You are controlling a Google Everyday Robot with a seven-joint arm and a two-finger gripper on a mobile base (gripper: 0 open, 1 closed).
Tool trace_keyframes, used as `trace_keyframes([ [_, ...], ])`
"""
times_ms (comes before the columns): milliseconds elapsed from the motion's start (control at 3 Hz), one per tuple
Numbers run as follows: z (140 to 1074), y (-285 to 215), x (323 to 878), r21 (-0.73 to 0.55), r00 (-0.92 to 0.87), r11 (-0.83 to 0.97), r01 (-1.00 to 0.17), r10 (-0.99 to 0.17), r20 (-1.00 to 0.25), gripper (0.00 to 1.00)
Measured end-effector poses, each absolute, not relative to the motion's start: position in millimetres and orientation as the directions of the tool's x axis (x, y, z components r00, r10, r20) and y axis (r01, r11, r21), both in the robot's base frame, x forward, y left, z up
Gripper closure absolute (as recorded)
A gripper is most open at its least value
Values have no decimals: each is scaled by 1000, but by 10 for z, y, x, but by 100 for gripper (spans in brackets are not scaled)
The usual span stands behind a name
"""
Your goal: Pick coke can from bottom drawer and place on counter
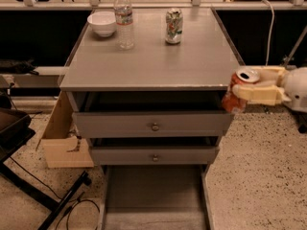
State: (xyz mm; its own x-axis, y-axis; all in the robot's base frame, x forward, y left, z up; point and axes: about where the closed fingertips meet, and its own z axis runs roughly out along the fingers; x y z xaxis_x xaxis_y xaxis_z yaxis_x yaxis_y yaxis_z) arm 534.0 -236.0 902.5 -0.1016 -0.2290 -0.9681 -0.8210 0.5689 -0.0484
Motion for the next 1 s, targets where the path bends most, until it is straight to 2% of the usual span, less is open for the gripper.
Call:
trace_keyframes([
  [667, 9379, -2069, 6431, -21, -115, 593, -805, -191, -975, 100],
  [1000, 9268, -1916, 6946, -28, -128, 603, -797, -213, -969, 100],
])
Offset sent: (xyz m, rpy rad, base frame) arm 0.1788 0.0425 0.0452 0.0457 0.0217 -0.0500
